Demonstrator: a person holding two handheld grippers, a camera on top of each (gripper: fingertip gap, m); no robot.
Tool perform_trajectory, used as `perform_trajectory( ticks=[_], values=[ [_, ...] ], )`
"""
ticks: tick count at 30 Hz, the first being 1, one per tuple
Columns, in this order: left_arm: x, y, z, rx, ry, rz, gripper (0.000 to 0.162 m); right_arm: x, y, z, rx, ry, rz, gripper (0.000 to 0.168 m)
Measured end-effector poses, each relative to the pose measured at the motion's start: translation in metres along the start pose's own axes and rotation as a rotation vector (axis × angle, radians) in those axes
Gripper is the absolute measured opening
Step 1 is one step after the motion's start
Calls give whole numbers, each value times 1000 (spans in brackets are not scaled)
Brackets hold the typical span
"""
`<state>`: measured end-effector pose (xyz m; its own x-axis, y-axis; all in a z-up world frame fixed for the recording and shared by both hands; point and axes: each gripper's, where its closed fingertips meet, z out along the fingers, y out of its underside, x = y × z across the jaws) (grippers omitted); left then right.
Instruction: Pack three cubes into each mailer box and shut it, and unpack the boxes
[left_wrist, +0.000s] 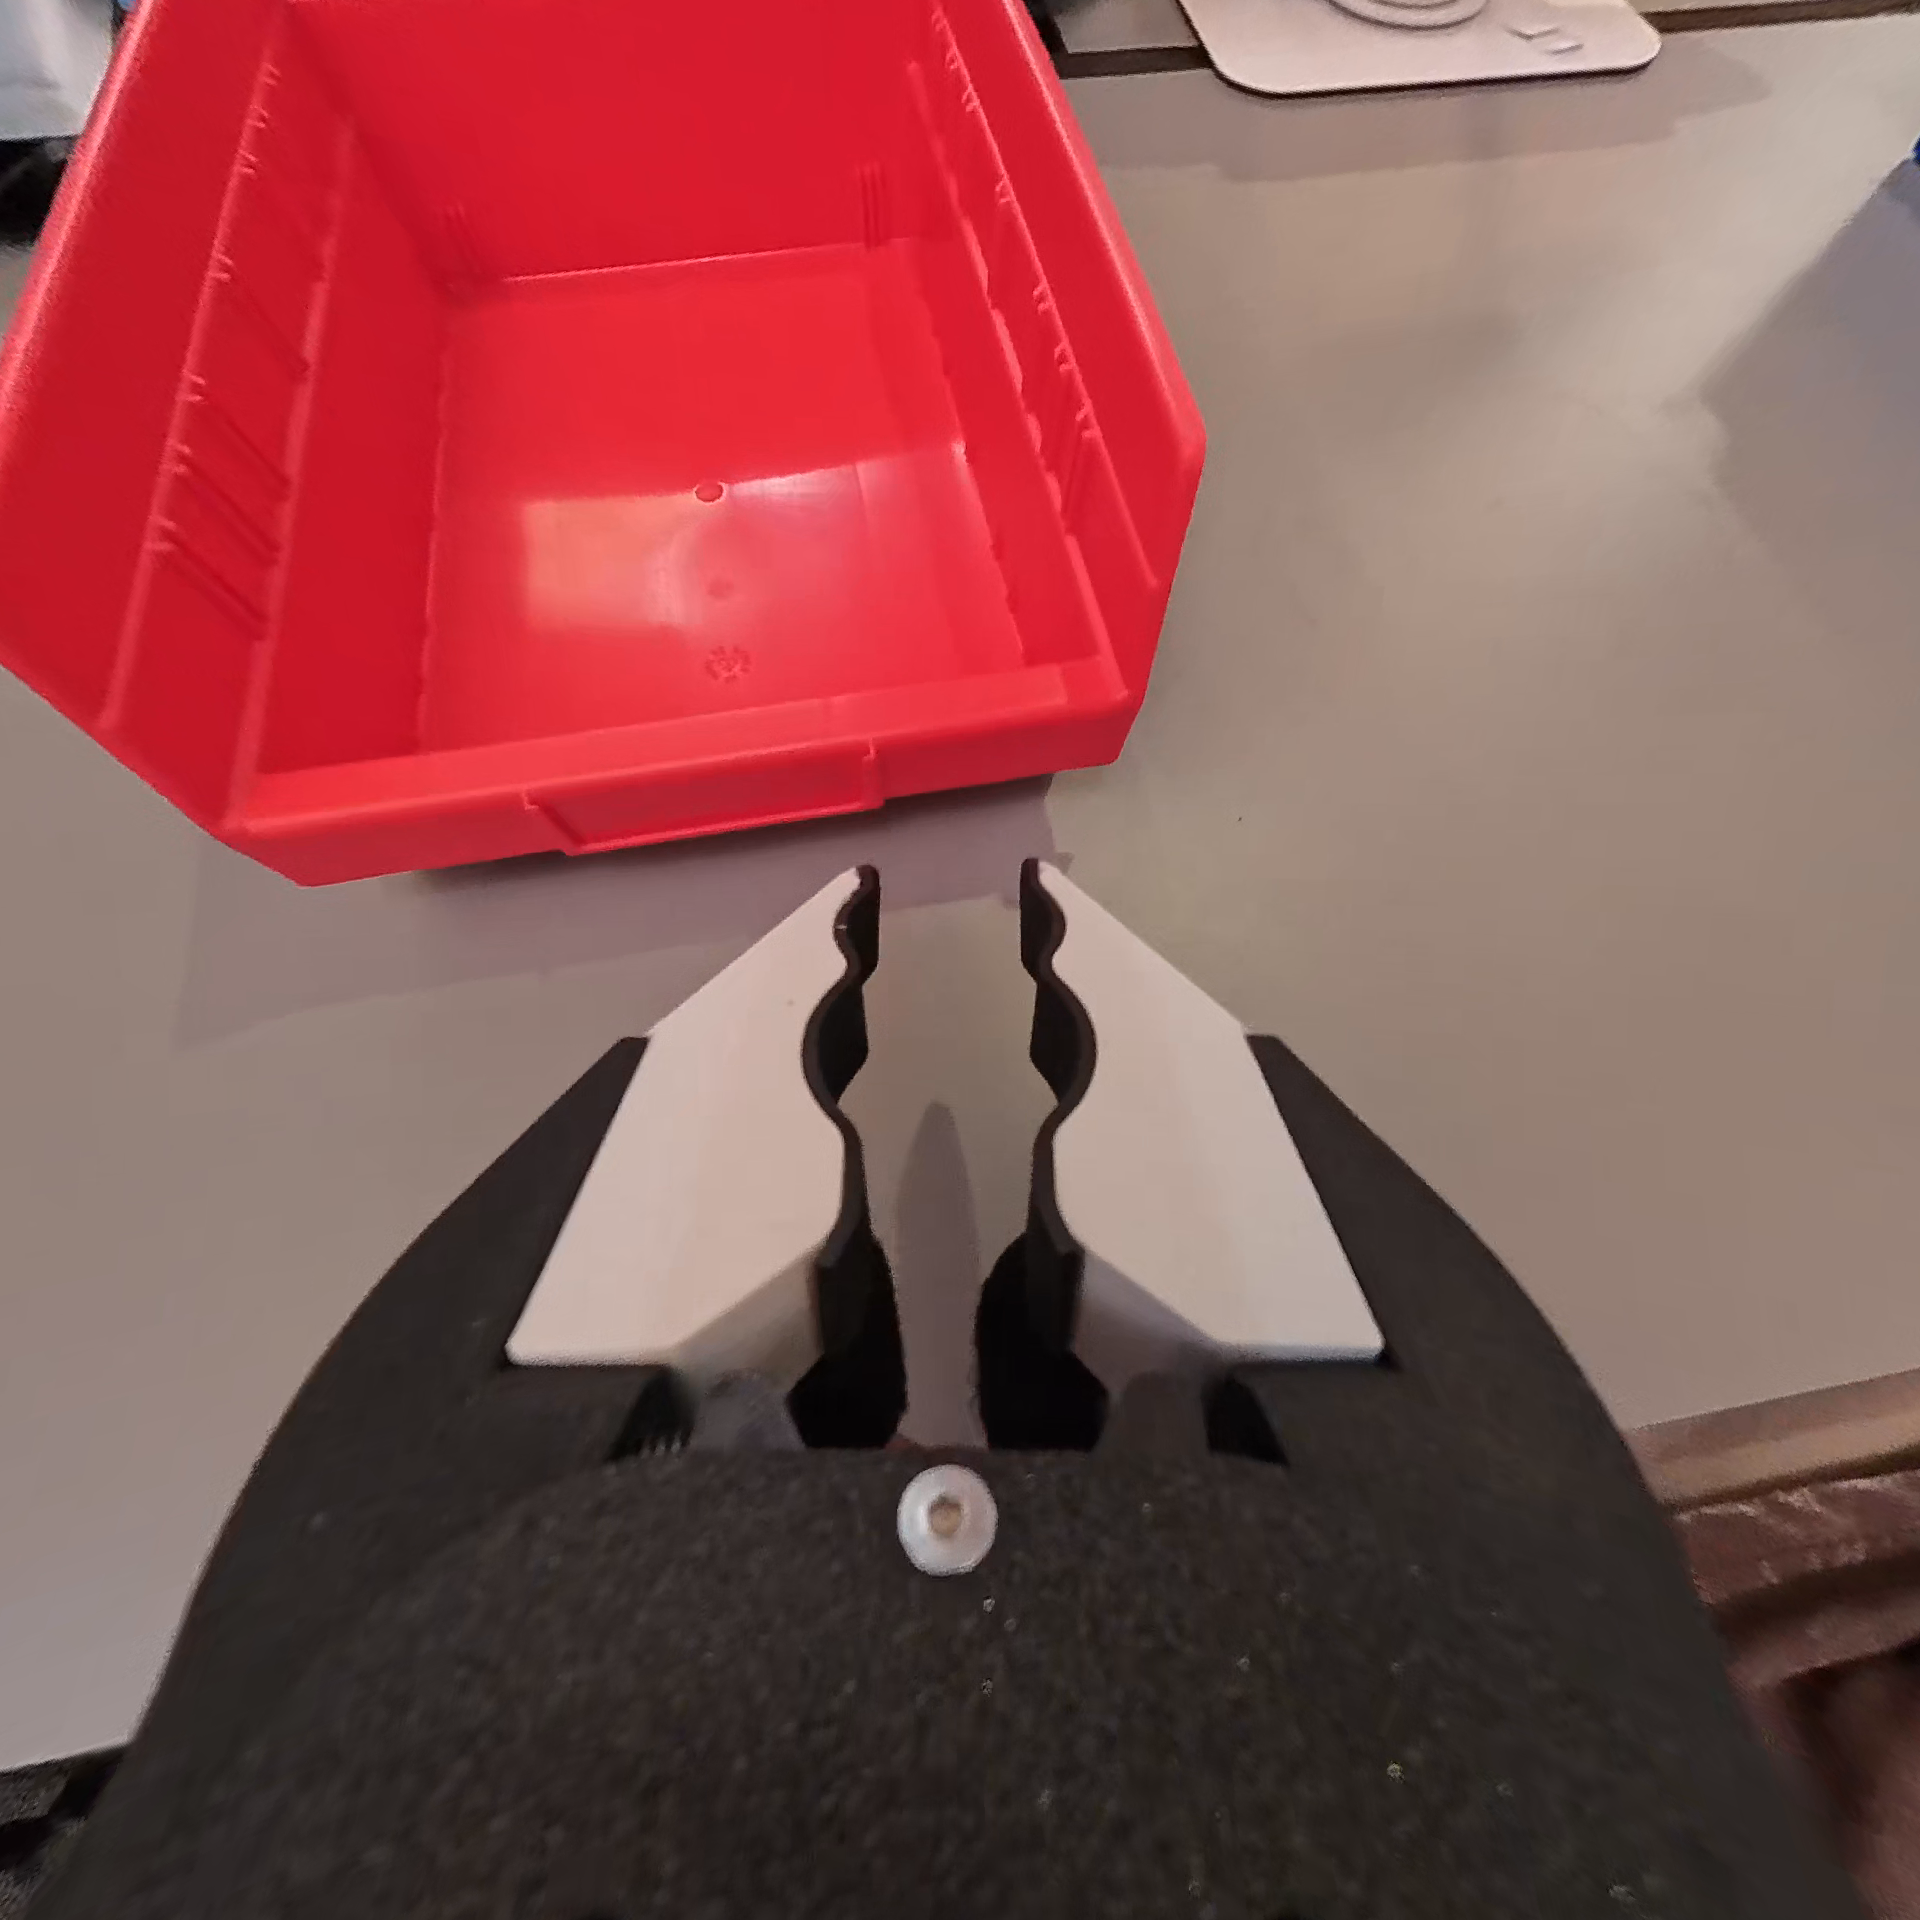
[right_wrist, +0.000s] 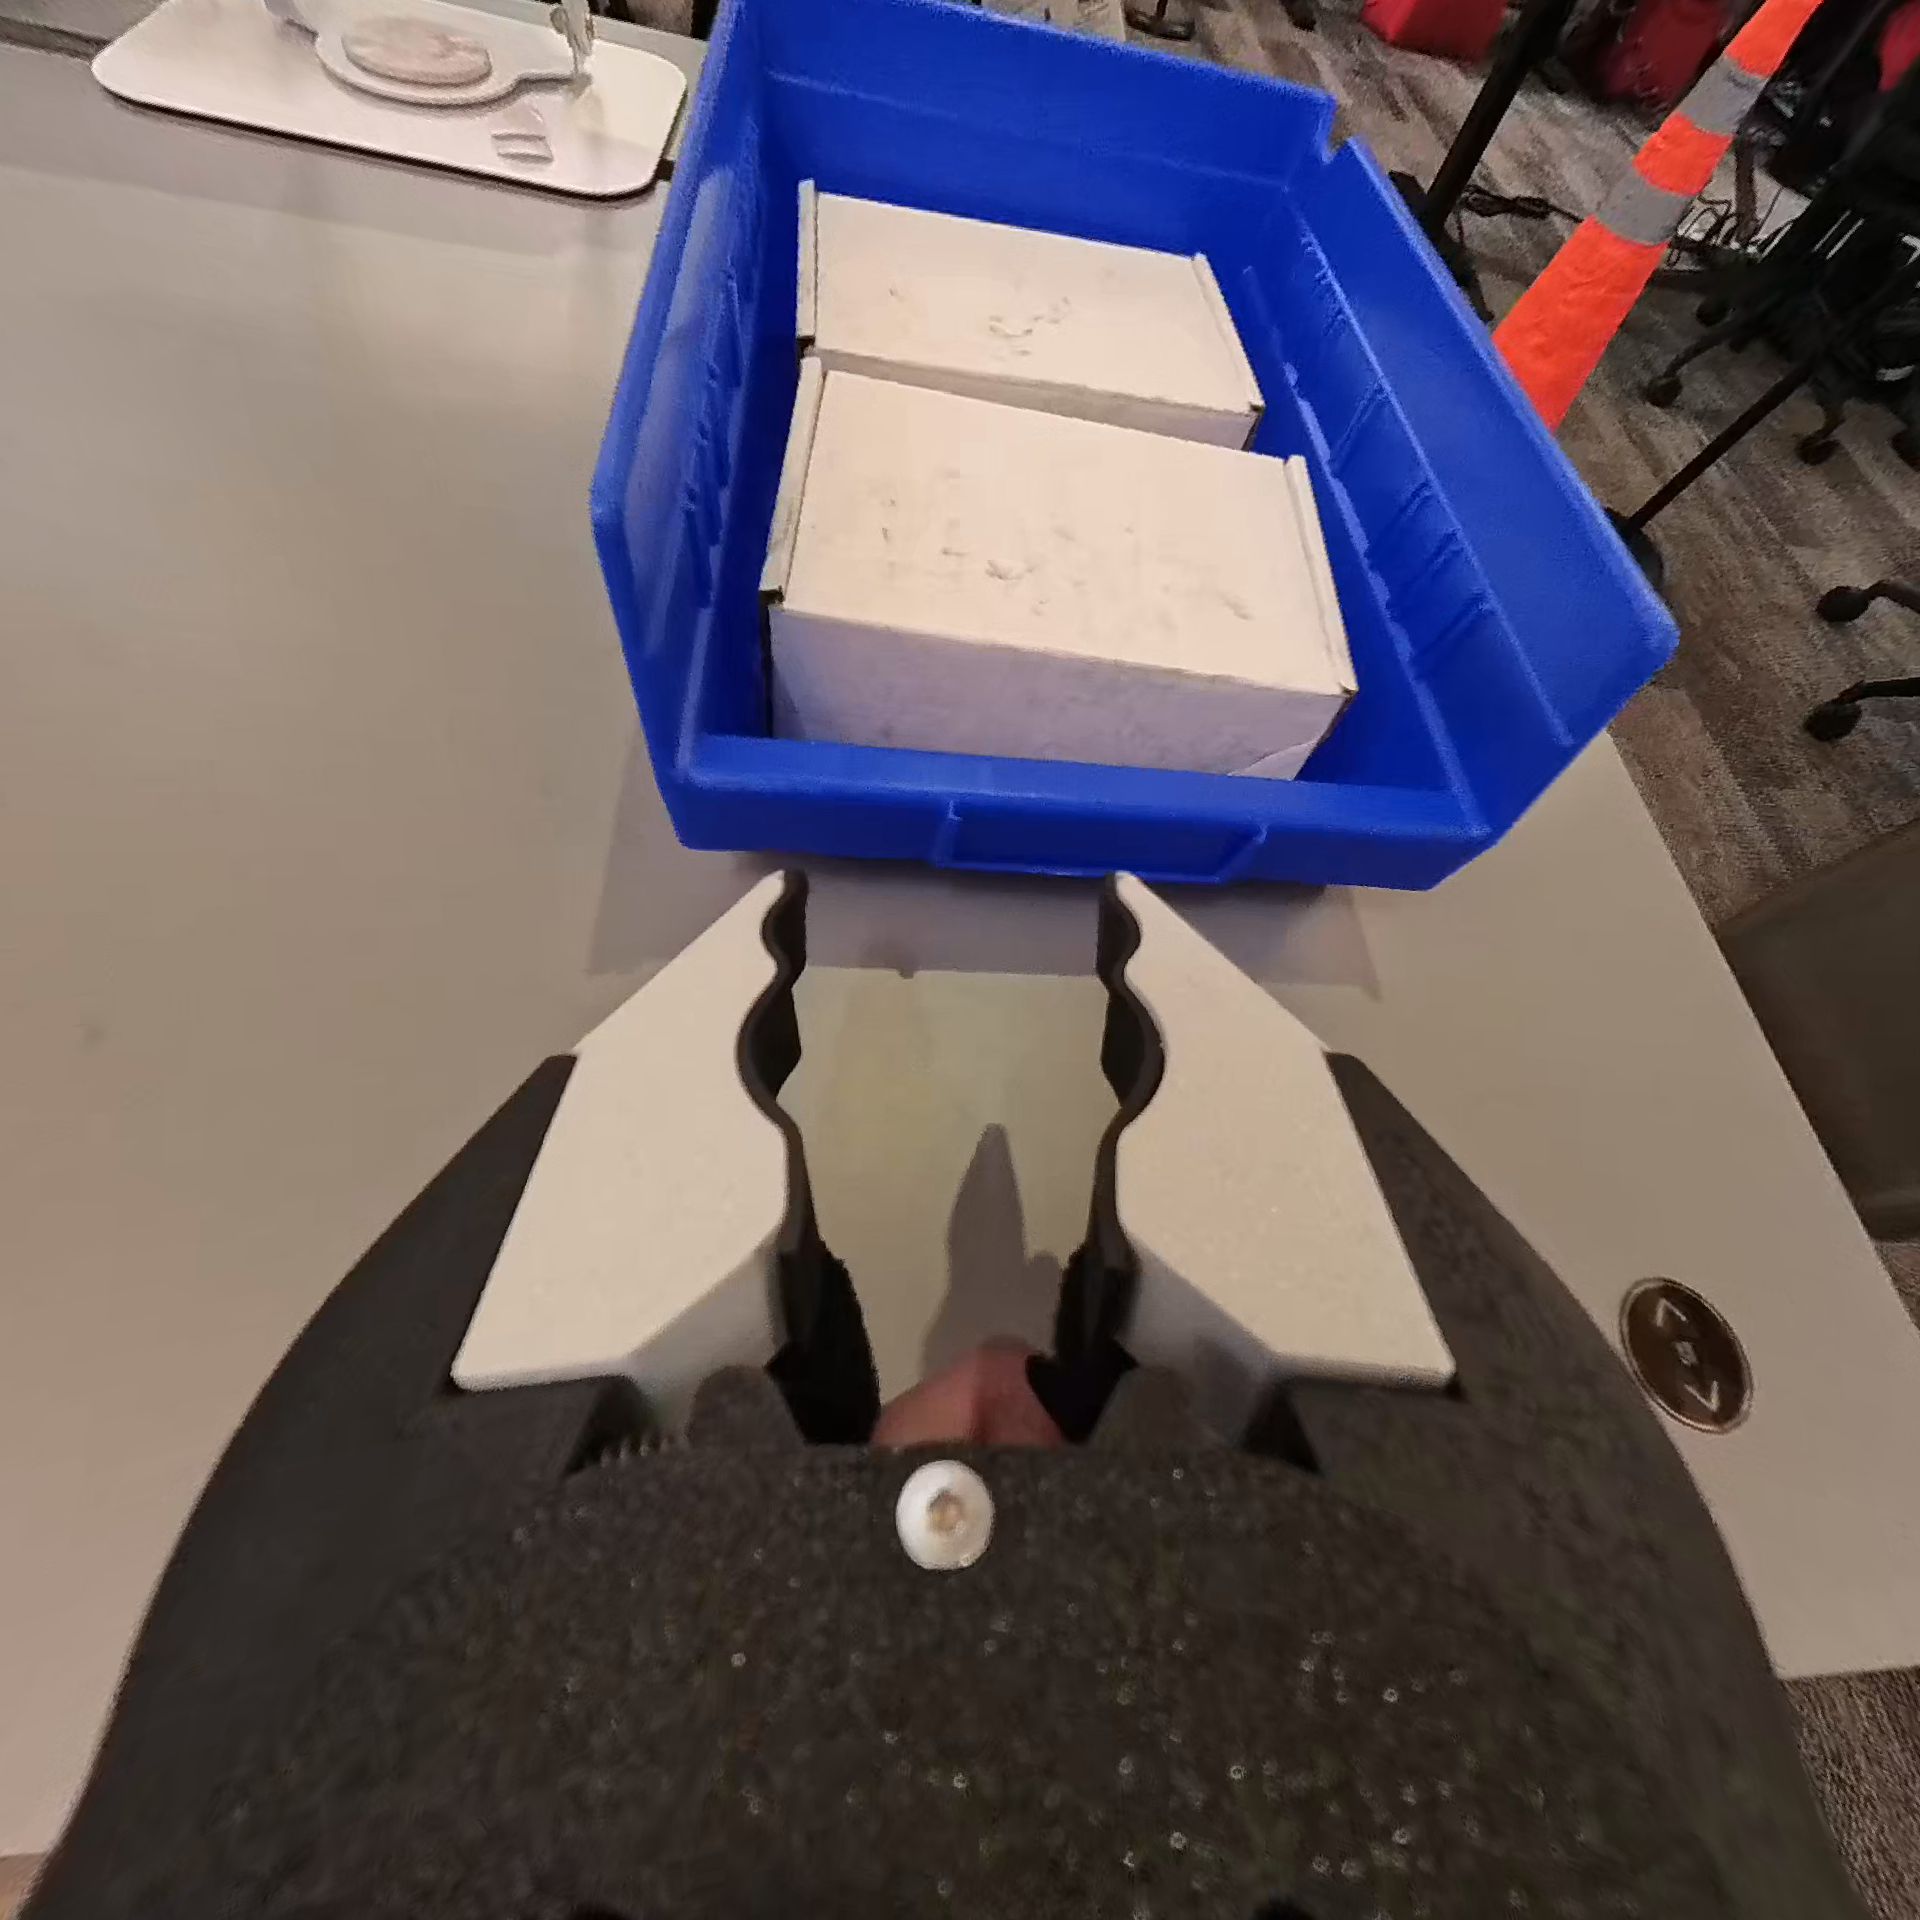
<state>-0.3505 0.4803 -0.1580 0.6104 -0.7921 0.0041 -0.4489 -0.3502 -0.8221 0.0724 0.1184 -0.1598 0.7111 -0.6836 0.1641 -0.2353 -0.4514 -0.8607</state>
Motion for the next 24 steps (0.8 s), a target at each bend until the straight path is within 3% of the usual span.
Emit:
perform_trajectory(
  ticks=[12, 15, 18, 24],
  values=[
    [16, -4, 3, 26, -37, 157, 24, -10, -5, -1, 28, -56, -2, 50],
    [36, -12, 3, 92, 19, 194, 44, -6, -7, -3, 43, -35, 0, 50],
    [90, -28, 2, 156, 159, 205, 66, 0, -9, -6, 58, -14, 23, 50],
    [296, -55, 6, 136, 584, 270, 71, 21, -8, -14, 84, 40, 85, 50]
  ],
)
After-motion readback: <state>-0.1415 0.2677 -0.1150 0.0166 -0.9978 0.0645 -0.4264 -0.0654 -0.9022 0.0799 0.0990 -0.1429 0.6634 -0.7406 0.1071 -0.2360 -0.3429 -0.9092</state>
